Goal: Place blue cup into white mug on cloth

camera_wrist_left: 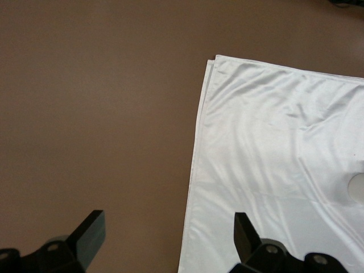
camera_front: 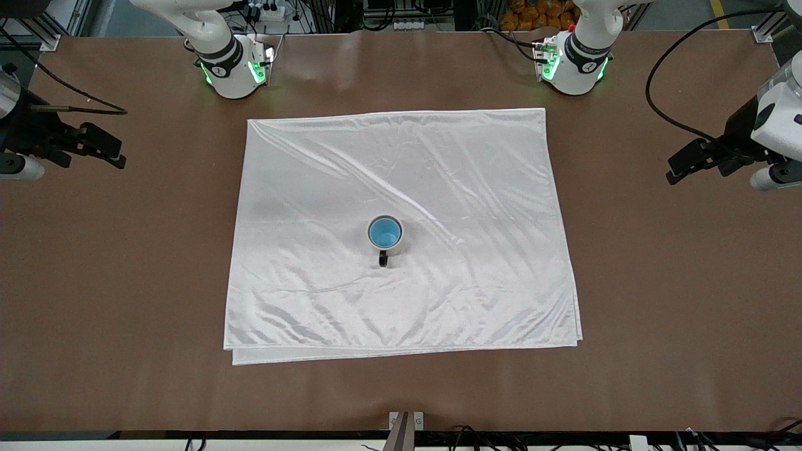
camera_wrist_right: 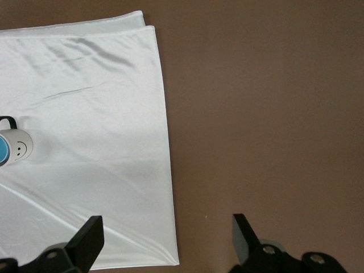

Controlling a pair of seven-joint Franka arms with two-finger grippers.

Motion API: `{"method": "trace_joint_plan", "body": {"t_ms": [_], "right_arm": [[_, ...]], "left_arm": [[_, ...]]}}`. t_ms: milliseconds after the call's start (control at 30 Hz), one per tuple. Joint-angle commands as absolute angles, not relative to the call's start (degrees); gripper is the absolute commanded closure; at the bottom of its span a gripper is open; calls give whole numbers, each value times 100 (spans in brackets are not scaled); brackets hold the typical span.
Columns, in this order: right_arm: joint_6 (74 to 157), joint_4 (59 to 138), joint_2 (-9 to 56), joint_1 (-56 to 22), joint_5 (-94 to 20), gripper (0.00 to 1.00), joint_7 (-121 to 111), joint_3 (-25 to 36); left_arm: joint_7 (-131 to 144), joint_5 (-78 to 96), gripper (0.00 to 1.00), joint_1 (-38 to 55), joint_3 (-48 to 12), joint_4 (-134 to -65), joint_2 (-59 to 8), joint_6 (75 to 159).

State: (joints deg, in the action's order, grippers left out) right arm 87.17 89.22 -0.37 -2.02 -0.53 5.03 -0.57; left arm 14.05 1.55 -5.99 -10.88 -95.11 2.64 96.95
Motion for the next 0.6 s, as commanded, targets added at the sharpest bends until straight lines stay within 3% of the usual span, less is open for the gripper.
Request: {"method": "trace_joint_plan", "body": {"t_ms": [0, 567], "right_arm": [[8684, 8921, -44, -193, -53, 0, 439, -70], [8692, 8930, -18, -193, -53, 0, 439, -70]], "left_arm": [[1152, 308, 0, -624, -1064, -9580, 483, 9677], [1046, 360, 0, -606, -923, -9316, 334, 9677]]}}
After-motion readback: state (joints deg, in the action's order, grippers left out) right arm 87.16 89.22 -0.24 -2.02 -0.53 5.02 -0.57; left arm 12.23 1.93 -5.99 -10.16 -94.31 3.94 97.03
